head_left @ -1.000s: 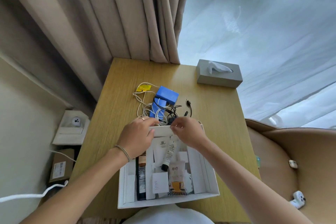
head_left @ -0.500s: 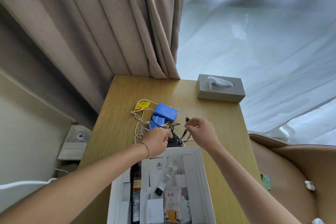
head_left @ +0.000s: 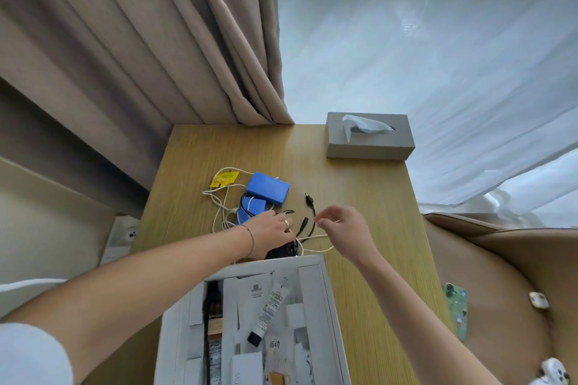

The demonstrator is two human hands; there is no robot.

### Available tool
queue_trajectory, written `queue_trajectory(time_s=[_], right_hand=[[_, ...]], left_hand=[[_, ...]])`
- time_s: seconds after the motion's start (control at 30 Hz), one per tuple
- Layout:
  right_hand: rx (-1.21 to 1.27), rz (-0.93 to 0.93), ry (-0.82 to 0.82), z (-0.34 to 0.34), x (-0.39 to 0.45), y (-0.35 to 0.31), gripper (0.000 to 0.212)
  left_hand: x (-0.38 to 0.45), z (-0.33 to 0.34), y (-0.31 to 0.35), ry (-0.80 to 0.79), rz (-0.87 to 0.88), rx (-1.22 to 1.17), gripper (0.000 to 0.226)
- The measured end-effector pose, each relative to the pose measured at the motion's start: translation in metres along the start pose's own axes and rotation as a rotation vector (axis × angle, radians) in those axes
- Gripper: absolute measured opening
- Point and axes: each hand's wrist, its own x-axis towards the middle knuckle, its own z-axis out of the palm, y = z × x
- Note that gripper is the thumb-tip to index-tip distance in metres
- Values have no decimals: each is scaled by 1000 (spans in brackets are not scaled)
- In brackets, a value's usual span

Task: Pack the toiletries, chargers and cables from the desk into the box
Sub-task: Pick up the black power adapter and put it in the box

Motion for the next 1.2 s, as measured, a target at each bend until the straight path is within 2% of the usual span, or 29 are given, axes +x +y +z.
queue_trajectory(time_s=[0.13, 0.3, 0.43, 0.53, 0.63, 0.83, 0.93, 1.07, 1.13, 1.2], right_hand=[[18, -18, 1, -4, -3, 4, 17], [43, -16, -12, -7, -6, 7, 17], [64, 7, -13, -9, -9, 7, 17], [80, 9, -1, -10, -10, 5, 15], [84, 11, 4, -10, -13, 1, 15], [103, -18, 66, -6, -20, -13, 16], [145, -73, 56, -4, -26, -28, 24], [273, -145, -124, -1, -35, -52, 49], [426, -140, -276, 1, -41, -63, 47], [505, -127, -351, 6, -45, -71, 36]], left_hand=[[2, 13, -1, 71, 8, 59, 47], [0, 21, -4, 134, -39, -18, 33], [-8, 19, -9, 211, -143, -152, 44], [-20, 12, -9, 326, -297, -349, 50], [-33, -2, -10, 365, -481, -655, 55], [-69, -35, -12, 458, -600, -999, 57], [-86, -52, -8, 502, -559, -1333, 49], [-108, -76, -3, 451, -428, -1667, 64], [-119, -84, -2, 414, -385, -1765, 59], [-131, -88, -1, 417, -352, -1815, 42]])
